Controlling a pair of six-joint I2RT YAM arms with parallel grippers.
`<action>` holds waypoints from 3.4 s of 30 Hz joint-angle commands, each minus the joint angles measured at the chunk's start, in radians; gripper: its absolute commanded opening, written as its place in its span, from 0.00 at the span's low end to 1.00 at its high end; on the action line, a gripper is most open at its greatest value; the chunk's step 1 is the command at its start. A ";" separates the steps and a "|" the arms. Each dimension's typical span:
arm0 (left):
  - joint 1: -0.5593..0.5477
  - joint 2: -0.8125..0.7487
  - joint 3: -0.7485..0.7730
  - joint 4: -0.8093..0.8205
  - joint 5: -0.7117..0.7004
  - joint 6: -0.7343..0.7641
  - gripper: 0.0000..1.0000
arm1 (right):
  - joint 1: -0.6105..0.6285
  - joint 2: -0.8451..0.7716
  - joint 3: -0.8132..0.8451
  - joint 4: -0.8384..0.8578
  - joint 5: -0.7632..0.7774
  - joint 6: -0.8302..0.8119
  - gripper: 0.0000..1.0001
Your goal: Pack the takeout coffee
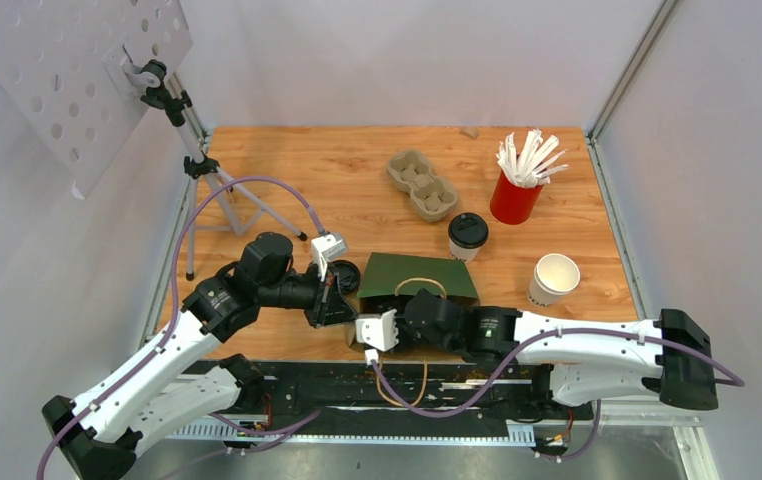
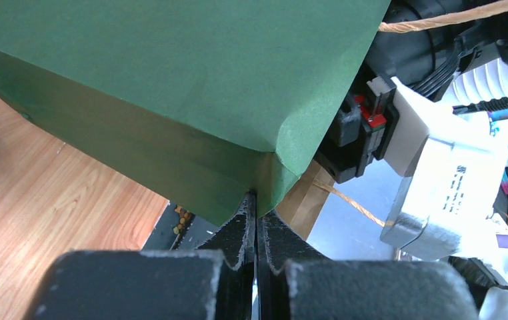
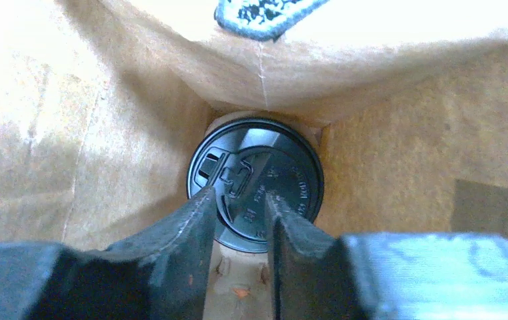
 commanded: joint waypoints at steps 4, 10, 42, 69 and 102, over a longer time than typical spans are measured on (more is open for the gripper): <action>-0.004 -0.007 0.005 0.015 0.022 -0.005 0.00 | -0.003 0.053 0.017 0.123 -0.014 0.008 0.29; -0.003 -0.010 0.004 0.016 0.022 -0.006 0.00 | -0.011 0.091 0.010 0.180 0.009 0.012 0.26; -0.003 -0.004 0.011 0.007 0.015 -0.001 0.00 | -0.039 0.072 0.051 0.080 -0.012 0.067 0.29; -0.004 0.018 0.022 -0.015 0.008 0.000 0.00 | -0.022 -0.049 0.654 -0.350 -0.458 0.410 0.56; -0.003 0.040 0.155 -0.163 -0.057 -0.029 0.00 | -0.671 0.255 0.677 -0.573 -0.019 0.716 0.81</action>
